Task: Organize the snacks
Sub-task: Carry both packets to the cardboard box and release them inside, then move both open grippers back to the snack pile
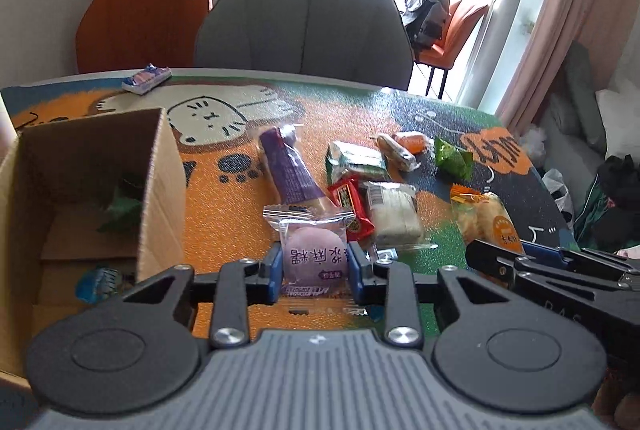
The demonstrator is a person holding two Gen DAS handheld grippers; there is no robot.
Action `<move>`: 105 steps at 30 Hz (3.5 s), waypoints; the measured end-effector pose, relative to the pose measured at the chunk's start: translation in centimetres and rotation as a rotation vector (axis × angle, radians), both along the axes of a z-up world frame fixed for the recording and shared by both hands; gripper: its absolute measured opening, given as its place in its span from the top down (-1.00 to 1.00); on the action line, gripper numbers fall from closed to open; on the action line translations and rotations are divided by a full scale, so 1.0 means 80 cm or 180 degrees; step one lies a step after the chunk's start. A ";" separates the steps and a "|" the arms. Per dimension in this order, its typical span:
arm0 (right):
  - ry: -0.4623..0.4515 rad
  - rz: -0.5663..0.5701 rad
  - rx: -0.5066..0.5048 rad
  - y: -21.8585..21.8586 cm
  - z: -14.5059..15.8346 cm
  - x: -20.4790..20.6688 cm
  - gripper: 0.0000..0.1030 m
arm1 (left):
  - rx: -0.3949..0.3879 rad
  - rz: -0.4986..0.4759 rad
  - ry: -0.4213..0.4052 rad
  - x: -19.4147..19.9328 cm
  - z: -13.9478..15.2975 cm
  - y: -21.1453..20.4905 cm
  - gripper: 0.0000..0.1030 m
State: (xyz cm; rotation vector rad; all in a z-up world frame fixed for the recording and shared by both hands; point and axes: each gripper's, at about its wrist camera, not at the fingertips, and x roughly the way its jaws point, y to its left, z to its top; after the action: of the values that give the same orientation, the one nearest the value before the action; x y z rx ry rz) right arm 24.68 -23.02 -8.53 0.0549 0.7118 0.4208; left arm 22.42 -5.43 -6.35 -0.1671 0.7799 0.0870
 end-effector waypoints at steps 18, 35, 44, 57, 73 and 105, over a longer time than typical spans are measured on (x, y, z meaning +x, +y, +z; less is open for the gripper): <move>-0.0246 0.0408 0.0157 0.082 0.054 -0.006 0.35 | 0.0042 0.0291 -0.0253 -0.038 0.060 0.067 0.39; -0.0329 0.0809 0.0163 0.169 0.073 -0.009 0.35 | -0.0045 0.0825 -0.0253 -0.074 0.059 0.163 0.39; -0.0290 0.0938 0.0170 0.203 0.072 -0.010 0.35 | -0.0127 0.0987 -0.0225 -0.079 0.050 0.196 0.30; -0.0172 0.1179 0.0248 0.262 0.066 -0.009 0.35 | -0.0163 0.1215 -0.0231 -0.110 0.056 0.238 -0.18; -0.0003 0.1213 0.0411 0.271 0.064 -0.008 -0.06 | -0.0144 0.1442 -0.0212 -0.128 0.046 0.256 -0.76; 0.0054 0.0677 0.0321 0.104 0.052 0.000 -0.84 | -0.0140 0.0777 -0.0134 -0.068 0.042 0.133 -1.00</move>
State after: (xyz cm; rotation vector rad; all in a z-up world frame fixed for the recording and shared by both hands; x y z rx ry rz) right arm 24.70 -14.70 -4.37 0.0782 0.7154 0.6606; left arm 16.96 5.21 -3.00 -0.3047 0.7170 0.2967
